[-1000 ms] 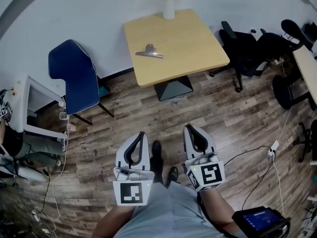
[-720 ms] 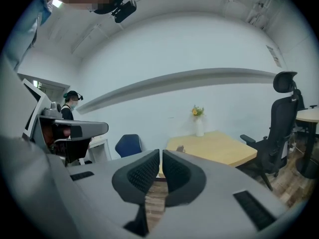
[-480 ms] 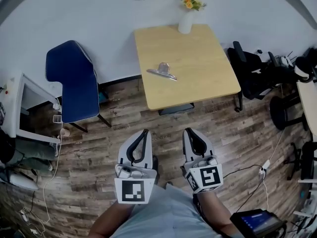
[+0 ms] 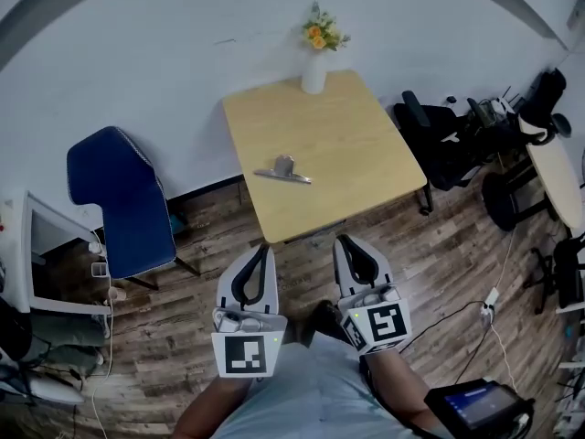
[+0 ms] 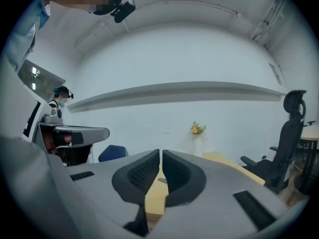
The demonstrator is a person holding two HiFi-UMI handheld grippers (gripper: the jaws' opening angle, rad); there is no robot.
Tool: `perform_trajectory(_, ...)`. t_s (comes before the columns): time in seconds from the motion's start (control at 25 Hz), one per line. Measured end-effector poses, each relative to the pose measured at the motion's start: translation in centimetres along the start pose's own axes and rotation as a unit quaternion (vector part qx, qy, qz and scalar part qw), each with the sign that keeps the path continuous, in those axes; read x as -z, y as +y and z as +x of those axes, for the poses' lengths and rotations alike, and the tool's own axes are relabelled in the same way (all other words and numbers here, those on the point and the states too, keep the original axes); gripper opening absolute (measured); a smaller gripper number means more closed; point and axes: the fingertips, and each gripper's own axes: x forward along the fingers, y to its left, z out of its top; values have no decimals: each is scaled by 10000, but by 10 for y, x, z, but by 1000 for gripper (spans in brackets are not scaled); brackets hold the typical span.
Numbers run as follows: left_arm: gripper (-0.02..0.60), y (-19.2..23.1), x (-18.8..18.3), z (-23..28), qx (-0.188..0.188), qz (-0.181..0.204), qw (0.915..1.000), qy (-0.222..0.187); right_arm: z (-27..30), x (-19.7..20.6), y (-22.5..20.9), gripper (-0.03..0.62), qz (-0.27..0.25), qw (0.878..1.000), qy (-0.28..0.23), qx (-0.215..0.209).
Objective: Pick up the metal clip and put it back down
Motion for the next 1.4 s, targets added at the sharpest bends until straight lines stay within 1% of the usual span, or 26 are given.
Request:
perform_trajectory(0.2, 18, -5, 14, 20, 132, -18, 9998, 155, 12, 5, -20, 51, 12, 9999, 16, 158)
perform_trajectory(0.44, 18, -2, 23, 47, 111, 7, 9989, 465, 34, 16, -36, 51, 177, 9996, 185, 103)
perform_trajectory(0.72, 18, 1, 53, 103, 69, 116, 9954, 944, 71, 51, -75, 51, 546, 9971, 521, 66)
perform_trajectory(0.88, 18, -4, 61, 139, 72, 268, 9936, 1099, 95, 59, -108, 51, 737, 9958, 542, 47)
perform_trajectory(1.0, 18, -8, 56, 170, 1, 399, 9933, 1085, 116, 51, -132, 51, 815, 9957, 437, -79)
perform_trajectory(1.16, 18, -15, 33, 208, -165, 578, 9939, 930, 143, 25, -160, 51, 831, 9956, 230, -353)
perform_trajectory(1.28, 18, -14, 14, 217, -276, 714, 9944, 728, 158, 6, -161, 51, 794, 9951, 48, -591)
perform_trajectory(1.4, 18, -5, 7, 222, -468, 770, 9937, 666, 174, -7, -158, 51, 764, 9932, -62, -873)
